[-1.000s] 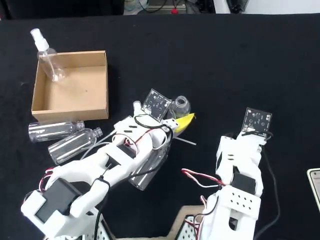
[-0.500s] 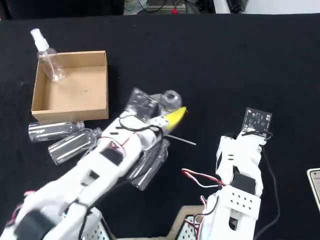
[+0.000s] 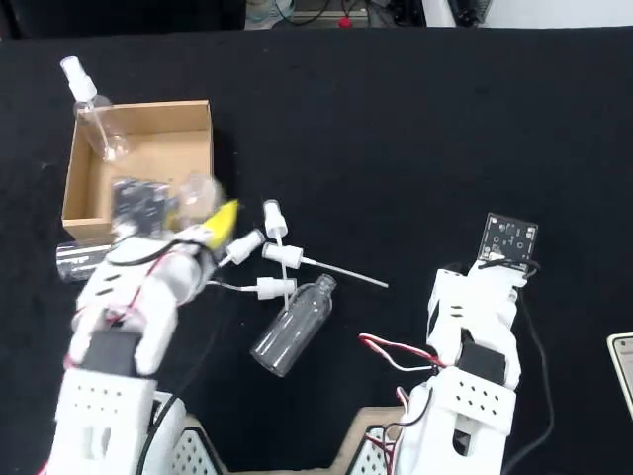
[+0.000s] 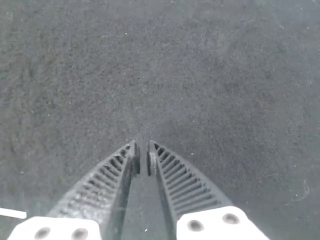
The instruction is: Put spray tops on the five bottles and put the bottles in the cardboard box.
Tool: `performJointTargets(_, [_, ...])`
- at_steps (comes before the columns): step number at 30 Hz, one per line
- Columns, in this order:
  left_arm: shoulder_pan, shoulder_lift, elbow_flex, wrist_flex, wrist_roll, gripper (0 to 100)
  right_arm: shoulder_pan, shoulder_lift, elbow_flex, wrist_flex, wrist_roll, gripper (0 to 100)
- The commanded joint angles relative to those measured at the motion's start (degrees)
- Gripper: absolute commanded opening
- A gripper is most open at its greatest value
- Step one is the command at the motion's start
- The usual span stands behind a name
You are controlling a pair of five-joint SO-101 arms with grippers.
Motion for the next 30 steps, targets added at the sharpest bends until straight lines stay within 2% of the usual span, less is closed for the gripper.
performJointTargets(1, [-7.3, -11.0, -1.2, 10.4, -0.5, 22, 0.7, -1.4, -1.0, -1.0, 0.4, 4.3])
performJointTargets(5, [-7.8, -17.8, 4.3, 11.3, -0.5, 21, 0.6, -1.4, -7.4, 4.1, 0.4, 4.4])
performJointTargets(8, [-8.1, -21.8, 8.8, 11.3, -0.5, 21, -2.5, -0.7, -15.8, 10.5, 2.5, 9.1])
performJointTargets(11, [-8.3, -24.8, 11.3, 11.3, -0.5, 21, -9.4, -0.7, -23.3, 14.9, 5.7, 12.9])
performJointTargets(16, [-8.3, -27.5, 12.4, 12.7, -0.1, 21, -26.6, -0.7, -30.9, 17.8, 5.7, 10.0])
performJointTargets(20, [-8.3, -27.5, 12.2, 13.6, -0.1, 21, -40.3, 1.2, -31.4, 17.1, 5.6, 9.4])
performJointTargets(22, [-8.3, -27.5, 12.4, 13.6, 0.0, 21, -44.6, 4.1, -31.5, 14.6, 5.6, 9.5])
performJointTargets(27, [-8.2, -27.5, 12.6, 13.4, 0.0, 21, -49.5, 16.7, -33.2, 7.0, 4.7, 9.5])
performJointTargets(30, [-7.8, -27.5, 12.6, 13.6, 0.0, 21, -49.9, 26.5, -36.6, 3.3, -2.2, 9.6])
